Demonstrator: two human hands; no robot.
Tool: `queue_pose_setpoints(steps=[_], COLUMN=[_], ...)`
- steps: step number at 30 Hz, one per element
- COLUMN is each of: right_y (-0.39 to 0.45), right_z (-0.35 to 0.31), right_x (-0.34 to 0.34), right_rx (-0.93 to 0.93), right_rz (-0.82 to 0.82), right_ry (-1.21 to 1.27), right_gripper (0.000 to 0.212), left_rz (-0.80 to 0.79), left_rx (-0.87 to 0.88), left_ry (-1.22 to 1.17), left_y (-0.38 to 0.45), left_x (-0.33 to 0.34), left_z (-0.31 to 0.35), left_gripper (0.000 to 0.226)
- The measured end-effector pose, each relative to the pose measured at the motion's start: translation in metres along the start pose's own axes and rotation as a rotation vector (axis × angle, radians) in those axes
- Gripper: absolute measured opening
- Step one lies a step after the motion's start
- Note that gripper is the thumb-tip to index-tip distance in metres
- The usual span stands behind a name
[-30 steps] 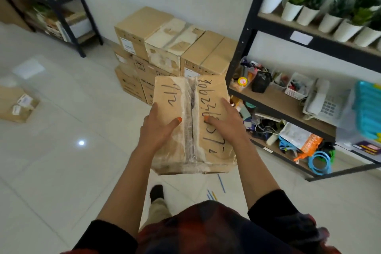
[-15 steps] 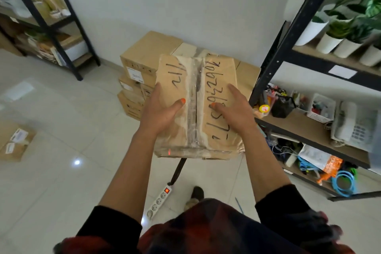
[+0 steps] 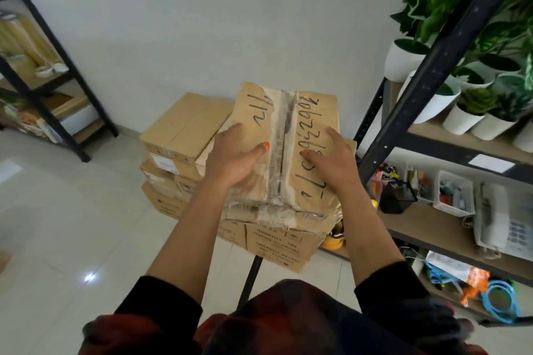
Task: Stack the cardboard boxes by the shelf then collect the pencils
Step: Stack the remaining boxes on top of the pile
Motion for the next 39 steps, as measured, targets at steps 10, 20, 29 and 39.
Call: queue_pose_setpoints(steps=[10,20,29,39], right_y=[0.040,0.048,0.028,0.042], right_z=[0.057,0.058,0.050,0.049], right_x=[-0.020,-0.035,0.012,0.010], right_rx=[0.180,0.192,-0.024,0.023], right_rz=[0.014,0.244,-0.174,-0.131], right_ry=[-0.129,-0.327,-0.614,-0.676], right_gripper=[0.069,0.056,0.091,0.089], left_rz=[-0.261,-0.206,-0.210,-0.114], left_rx=[0.036,0.082,0.152,0.216], left_ry=[0.018,0.204,0.244,0.293], left_y=[0.072,0.102,0.123,0.120], left_x=[0.080,0.098,0.101,0.090], left_z=[-0.008,0.001,0.017,0.016], left_gripper=[0.065,0.074,0.069,0.051])
Point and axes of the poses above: each hand's wrist, its own y-axis towards the middle knuckle, its own x-axis out of the palm, z = x × y, the point moved 10 cm from there along y, towards the middle knuckle, and after that the axes turned 13 degrees about -z, right-handed, at the moved point
